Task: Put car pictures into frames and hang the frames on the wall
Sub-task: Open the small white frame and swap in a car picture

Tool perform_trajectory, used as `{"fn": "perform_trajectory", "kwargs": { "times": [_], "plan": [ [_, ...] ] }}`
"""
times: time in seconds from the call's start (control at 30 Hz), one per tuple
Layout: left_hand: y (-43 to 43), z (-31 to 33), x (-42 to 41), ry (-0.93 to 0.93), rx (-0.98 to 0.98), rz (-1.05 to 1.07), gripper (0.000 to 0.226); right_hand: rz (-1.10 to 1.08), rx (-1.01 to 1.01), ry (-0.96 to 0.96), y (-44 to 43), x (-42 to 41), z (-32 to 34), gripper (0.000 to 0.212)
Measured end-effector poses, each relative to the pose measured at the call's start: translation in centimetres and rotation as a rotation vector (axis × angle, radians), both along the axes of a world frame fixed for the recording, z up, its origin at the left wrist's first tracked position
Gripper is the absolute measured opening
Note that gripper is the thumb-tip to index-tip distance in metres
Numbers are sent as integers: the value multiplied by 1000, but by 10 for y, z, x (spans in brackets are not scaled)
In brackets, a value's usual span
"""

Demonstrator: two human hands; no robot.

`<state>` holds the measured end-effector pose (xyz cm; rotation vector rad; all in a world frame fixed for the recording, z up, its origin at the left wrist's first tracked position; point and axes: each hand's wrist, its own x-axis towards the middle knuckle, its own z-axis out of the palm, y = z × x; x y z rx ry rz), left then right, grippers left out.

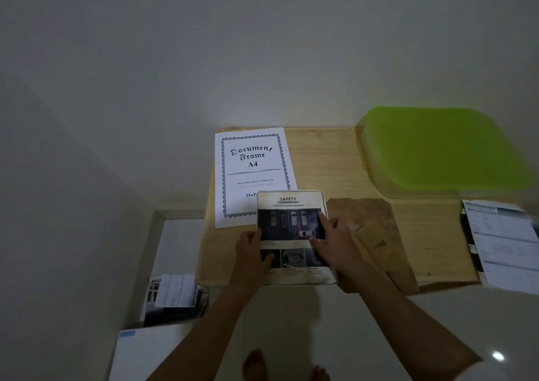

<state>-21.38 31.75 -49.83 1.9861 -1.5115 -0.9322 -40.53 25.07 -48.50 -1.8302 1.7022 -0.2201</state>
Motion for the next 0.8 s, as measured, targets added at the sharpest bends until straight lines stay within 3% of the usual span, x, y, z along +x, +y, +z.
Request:
{"fn": "perform_trajectory", "kwargs": {
  "times": [0.17, 0.33, 0.53, 0.67, 0.8],
  "plan": [
    [-4, 2, 2, 31, 0, -10, 57, -15, -5, -32, 5, 0, 1, 63],
    [-12, 15, -6, -15, -142, 32, 48, -46, -27, -82, 6, -15, 13, 47],
    [-30, 31, -82, -62, -279, -106, 34, -34, -109, 76, -3, -87, 15, 51],
    [-25, 26, -151, -113, -197, -347, 35, 101, -94, 199, 7, -128, 2, 53],
    [-28, 15, -192, -192, -52, -298, 43, 115, -89, 194, 18, -147, -12, 60]
  ]
}}
